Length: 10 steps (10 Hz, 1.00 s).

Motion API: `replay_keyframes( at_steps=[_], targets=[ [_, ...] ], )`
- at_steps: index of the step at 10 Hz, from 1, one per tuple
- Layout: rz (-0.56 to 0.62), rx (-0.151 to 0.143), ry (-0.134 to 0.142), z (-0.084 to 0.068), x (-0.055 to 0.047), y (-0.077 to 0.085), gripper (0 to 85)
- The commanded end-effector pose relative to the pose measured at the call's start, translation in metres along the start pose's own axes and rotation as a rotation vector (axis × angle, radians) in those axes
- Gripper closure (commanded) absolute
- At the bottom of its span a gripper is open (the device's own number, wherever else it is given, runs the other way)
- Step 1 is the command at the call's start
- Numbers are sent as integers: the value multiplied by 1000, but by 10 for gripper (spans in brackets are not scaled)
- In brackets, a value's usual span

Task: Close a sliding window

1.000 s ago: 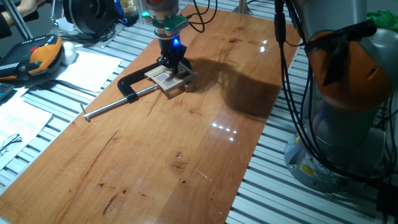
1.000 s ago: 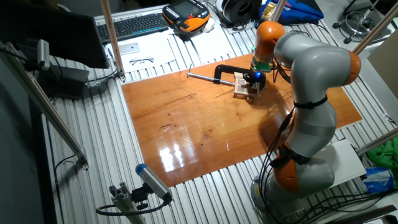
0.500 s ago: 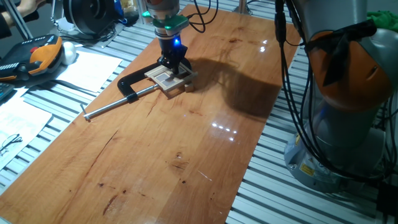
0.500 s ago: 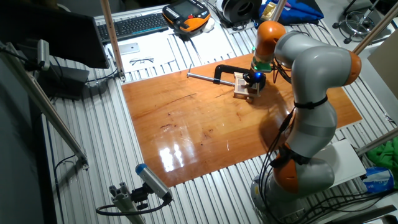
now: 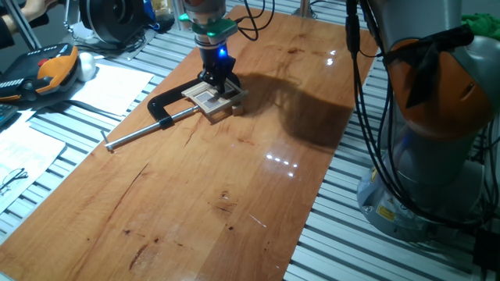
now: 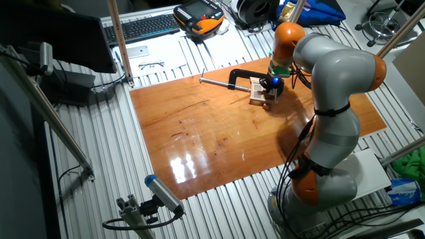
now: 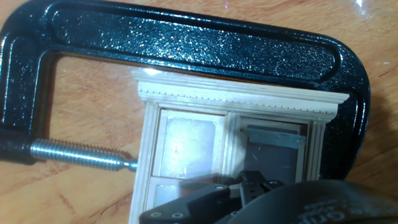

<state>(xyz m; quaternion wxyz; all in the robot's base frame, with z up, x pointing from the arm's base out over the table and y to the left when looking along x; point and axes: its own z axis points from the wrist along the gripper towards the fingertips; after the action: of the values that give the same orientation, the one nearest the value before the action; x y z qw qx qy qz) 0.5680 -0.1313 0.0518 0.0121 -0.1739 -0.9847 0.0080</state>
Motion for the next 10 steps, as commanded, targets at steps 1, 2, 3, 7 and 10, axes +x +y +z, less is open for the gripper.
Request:
replay_keyframes(
  at_steps=[1,2,3,7,10],
  targets=[
    [0,2,-5,0,0,0,850],
    [0,6,-10,0,-1,-1,850],
    [3,13,-17,-1,-3,-2,850],
    [19,23,-15,0,-4,-4,850],
    [20,21,-7,1,-3,-4,850]
  ],
)
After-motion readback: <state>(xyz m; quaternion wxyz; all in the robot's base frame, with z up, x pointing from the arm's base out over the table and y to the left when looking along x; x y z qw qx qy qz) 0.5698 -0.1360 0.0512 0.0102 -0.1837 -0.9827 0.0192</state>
